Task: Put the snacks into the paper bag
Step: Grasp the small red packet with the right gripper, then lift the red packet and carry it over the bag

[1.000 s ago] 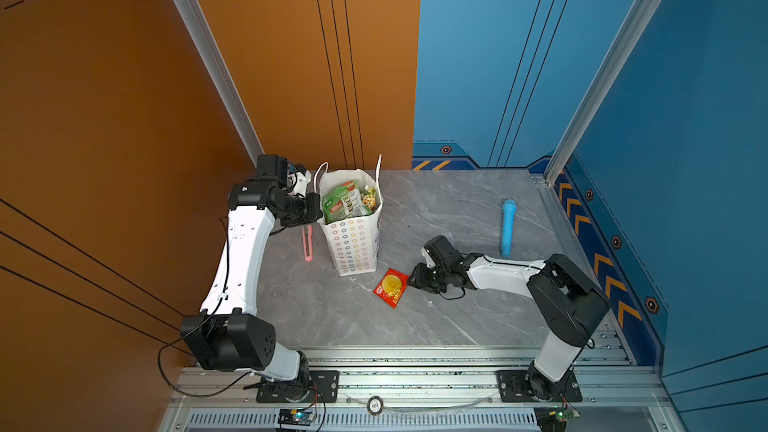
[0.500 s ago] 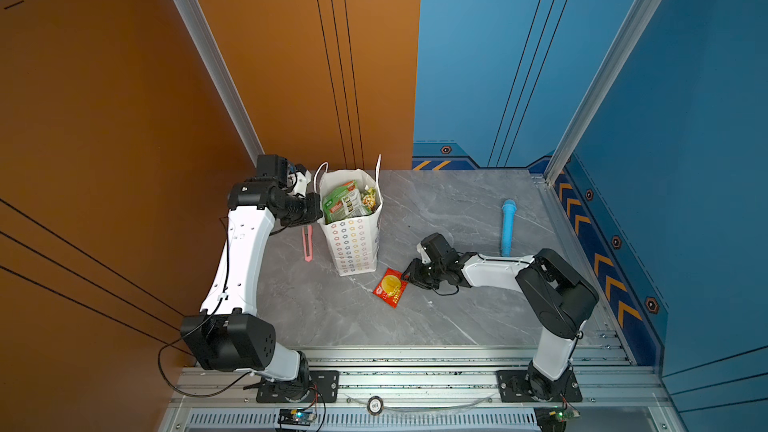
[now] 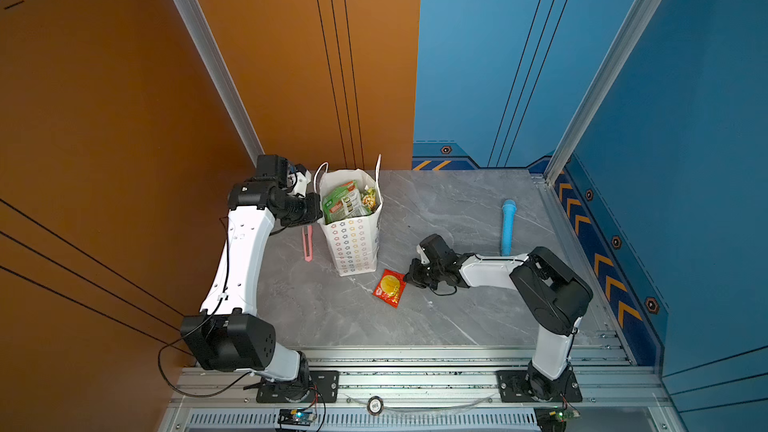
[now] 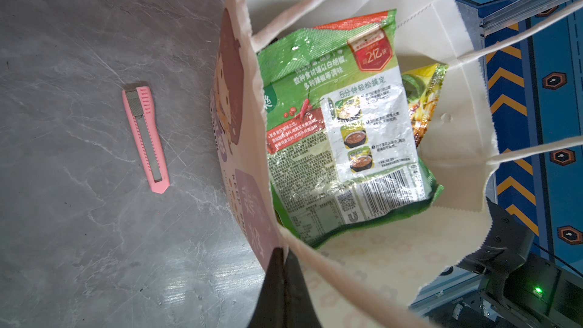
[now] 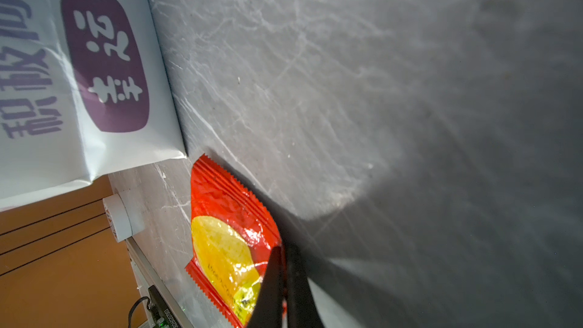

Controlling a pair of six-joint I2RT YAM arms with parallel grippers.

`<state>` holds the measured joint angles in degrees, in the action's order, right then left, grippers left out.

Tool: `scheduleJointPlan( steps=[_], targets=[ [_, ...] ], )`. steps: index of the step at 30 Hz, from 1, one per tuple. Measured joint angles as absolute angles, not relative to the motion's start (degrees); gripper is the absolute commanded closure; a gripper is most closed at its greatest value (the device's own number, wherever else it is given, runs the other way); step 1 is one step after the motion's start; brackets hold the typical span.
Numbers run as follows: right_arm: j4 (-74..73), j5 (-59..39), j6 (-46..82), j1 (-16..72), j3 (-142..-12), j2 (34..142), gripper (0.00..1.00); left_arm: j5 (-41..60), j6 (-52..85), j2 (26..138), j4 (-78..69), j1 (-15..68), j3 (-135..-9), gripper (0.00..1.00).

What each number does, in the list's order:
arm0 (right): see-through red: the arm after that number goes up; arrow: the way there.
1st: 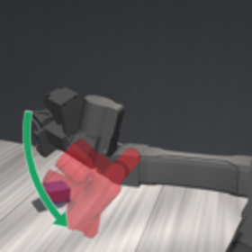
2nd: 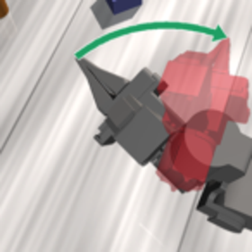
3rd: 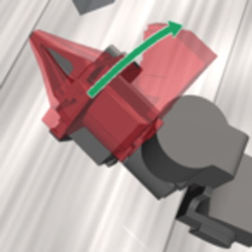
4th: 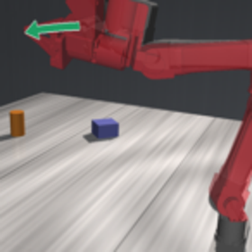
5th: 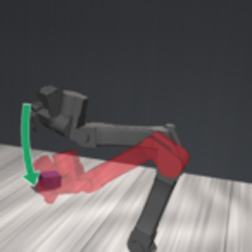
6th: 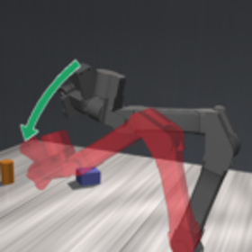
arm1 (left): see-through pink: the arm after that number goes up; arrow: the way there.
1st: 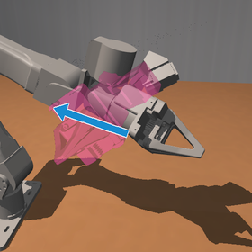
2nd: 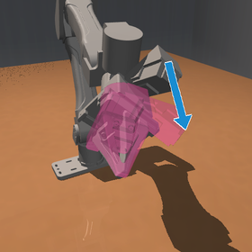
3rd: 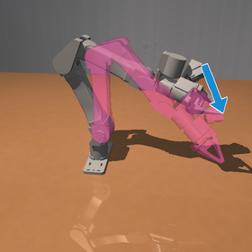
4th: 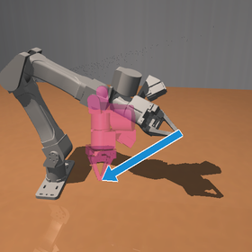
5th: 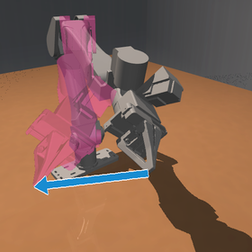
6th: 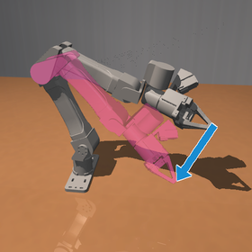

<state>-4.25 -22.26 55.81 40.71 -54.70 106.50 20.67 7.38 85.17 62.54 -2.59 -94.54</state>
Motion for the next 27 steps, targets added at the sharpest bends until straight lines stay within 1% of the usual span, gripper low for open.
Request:
scheduleJointPlan(
  steps=[6,15,27],
  targets=[
    [0.9,-20.7,54.3,38.5,-56.1,100.7,1.0,20.7,7.4,85.2,62.5,-2.6,-94.5,1.0],
    [7.9,-17.8,51.2,37.9,-64.3,90.5,1.0,20.7,7.4,85.2,62.5,-2.6,-94.5,1.0],
    [15.6,-12.3,46.3,36.9,-72.7,83.7,1.0,20.7,7.4,85.2,62.5,-2.6,-94.5,1.0]
  ],
)
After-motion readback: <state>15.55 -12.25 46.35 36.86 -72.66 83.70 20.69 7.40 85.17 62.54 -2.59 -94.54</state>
